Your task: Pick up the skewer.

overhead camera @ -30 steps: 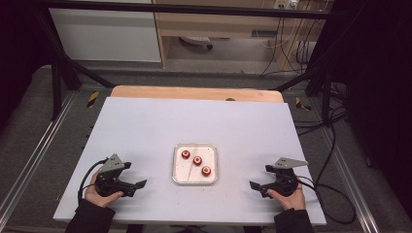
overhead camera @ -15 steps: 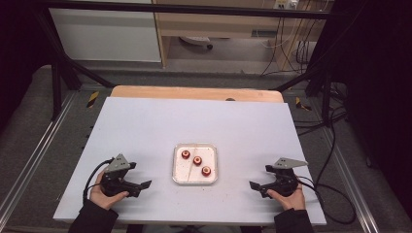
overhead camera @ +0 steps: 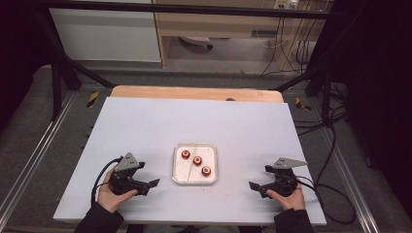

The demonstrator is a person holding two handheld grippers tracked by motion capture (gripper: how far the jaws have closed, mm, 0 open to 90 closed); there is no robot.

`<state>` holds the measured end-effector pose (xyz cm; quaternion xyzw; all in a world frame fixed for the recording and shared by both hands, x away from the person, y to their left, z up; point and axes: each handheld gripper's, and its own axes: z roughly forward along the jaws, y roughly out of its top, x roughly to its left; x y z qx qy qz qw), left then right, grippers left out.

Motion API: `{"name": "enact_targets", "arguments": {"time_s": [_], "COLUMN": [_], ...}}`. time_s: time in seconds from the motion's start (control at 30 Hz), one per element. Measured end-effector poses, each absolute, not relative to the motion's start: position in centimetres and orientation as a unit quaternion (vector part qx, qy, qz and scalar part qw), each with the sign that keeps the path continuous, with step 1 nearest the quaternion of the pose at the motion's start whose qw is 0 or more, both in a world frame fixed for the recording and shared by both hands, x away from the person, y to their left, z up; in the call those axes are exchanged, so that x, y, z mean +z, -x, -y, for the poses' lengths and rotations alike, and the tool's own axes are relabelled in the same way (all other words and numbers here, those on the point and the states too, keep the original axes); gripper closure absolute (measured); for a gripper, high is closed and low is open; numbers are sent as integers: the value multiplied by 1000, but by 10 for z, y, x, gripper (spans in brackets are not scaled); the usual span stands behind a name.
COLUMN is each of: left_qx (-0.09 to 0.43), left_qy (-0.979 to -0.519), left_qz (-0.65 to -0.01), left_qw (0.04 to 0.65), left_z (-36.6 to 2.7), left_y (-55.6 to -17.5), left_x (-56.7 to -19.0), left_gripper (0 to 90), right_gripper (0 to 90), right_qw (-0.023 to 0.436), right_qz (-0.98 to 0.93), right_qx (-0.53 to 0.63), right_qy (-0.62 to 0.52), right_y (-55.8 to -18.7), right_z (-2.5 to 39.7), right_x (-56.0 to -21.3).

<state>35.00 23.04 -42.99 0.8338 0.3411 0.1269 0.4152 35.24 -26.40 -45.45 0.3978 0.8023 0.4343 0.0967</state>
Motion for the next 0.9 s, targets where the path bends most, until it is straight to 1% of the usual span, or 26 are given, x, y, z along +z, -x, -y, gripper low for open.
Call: {"name": "enact_targets", "arguments": {"time_s": [0.13,0.23,0.33,0.4,0.67,0.9], "left_qx": [130,135,134,135,121,105], "left_qy": [-832,-831,-833,-837,-851,-856], "left_qz": [-335,-330,-325,-320,-312,-307], "left_qw": [423,426,427,423,405,402], "left_z": [-219,-210,-198,-189,-160,-138], "left_y": [-348,-348,-349,-349,-357,-364], "left_x": [-423,-419,-416,-414,-419,-422], "left_gripper": [200,273,325,383,534,694], "right_gripper": [11,11,12,12,12,14], "right_qw": [95,96,97,96,96,96], "right_qz": [-801,-802,-802,-803,-803,-803], "right_qx": [435,435,435,434,433,433], "right_qy": [-400,-399,-398,-398,-399,-397], "right_y": [-352,-352,-352,-352,-352,-352], "right_z": [264,264,263,263,263,263], "right_x": [-454,-454,-454,-454,-454,-454]}}
